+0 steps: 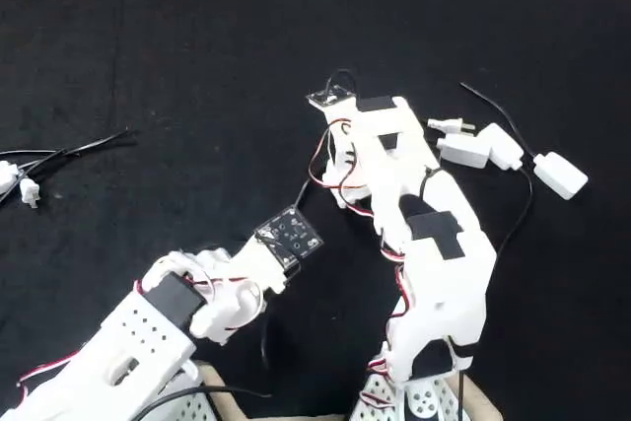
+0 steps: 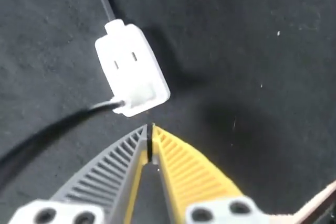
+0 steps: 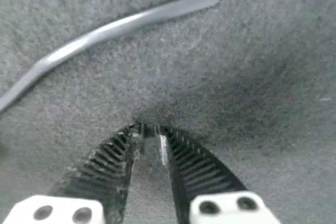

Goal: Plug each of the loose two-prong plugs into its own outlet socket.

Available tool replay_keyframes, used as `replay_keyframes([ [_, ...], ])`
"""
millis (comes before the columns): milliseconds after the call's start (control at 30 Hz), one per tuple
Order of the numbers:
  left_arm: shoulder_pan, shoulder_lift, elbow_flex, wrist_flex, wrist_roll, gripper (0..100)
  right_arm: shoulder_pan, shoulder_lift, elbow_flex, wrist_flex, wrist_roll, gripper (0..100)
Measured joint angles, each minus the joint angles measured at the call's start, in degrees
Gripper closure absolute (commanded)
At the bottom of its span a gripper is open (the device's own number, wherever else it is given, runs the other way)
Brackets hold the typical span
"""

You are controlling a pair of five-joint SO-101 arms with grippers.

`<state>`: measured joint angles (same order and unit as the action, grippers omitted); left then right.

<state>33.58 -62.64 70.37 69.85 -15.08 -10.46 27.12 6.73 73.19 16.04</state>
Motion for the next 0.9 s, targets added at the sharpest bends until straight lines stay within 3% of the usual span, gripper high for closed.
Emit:
replay_keyframes([
  [533,-0.35,0.00,0.53,-2.99,-0.09,97,0.00,0.00,0.00,0.00,0.00,92.7],
  [733,-9.58,0.00,-7.82,-2.64,0.00,97,0.00,0.00,0.00,0.00,0.00,92.7],
  [900,-16.18,0.00,-15.21,3.25,-3.34,97,0.00,0.00,0.00,0.00,0.00,92.7],
])
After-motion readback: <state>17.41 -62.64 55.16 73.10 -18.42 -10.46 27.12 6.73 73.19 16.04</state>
